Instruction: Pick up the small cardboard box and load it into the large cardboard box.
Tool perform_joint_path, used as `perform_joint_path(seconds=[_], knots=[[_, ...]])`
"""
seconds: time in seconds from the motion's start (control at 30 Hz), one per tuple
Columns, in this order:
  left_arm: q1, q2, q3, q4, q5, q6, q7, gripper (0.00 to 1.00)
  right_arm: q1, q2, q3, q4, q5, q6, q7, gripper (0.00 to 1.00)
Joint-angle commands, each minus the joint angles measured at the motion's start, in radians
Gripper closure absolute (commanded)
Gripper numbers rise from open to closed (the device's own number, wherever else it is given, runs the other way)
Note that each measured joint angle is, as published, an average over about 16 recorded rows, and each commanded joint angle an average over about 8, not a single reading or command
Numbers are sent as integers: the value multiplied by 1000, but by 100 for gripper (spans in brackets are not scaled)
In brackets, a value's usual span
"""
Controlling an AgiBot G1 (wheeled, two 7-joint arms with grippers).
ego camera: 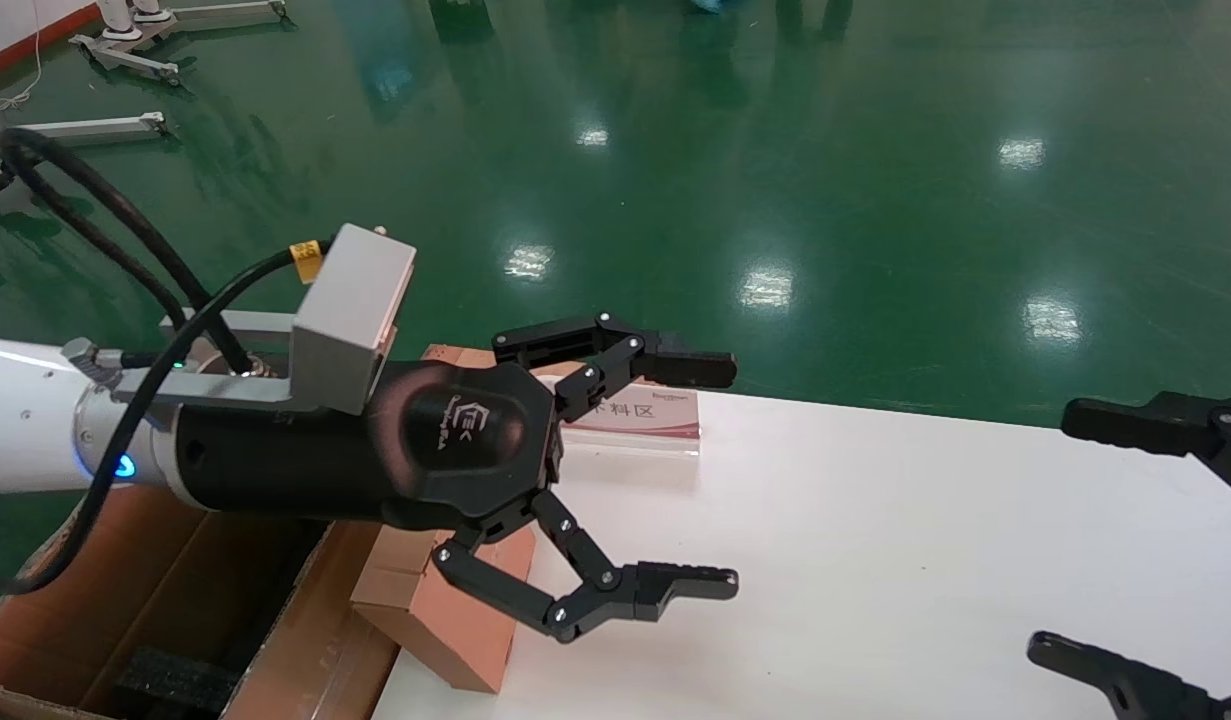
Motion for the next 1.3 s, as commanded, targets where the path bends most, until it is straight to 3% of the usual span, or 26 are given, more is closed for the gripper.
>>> perform_joint_path(seconds=[0.03,0.87,1.07,1.3], knots=[[0,0,0,0,0,0,0,0,0,0,0,0,0,0,0,0],[-6,-7,7,-1,18,1,-7,0,0,0,0,0,0,0,0,0],[-50,-33,42,-11,104,-10,-67,0,0,0,-1,-1,0,0,0,0],[-149,-70,115,-47,282,-15,-210,0,1,0,-1,-1,1,0,-1,0]])
